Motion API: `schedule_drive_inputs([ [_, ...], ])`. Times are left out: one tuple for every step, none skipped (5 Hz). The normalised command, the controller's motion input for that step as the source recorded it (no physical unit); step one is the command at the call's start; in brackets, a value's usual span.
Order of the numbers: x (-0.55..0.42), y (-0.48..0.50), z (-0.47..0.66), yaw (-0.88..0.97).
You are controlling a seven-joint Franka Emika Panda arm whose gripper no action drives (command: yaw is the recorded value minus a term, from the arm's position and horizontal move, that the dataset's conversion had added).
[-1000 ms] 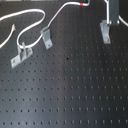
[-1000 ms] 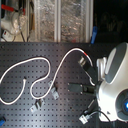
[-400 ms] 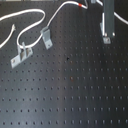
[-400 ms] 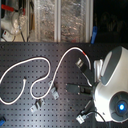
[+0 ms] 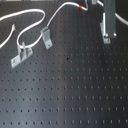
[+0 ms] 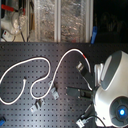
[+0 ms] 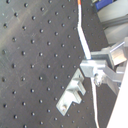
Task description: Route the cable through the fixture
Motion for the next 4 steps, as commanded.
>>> schedule_drive_inputs([
  [0.229, 0.46, 0.12, 0.0],
  [0.024, -0.001, 0.0, 0.0],
  [0.185, 0.068, 0.12, 0.0],
  [0.445, 0.067, 0.0, 0.0],
])
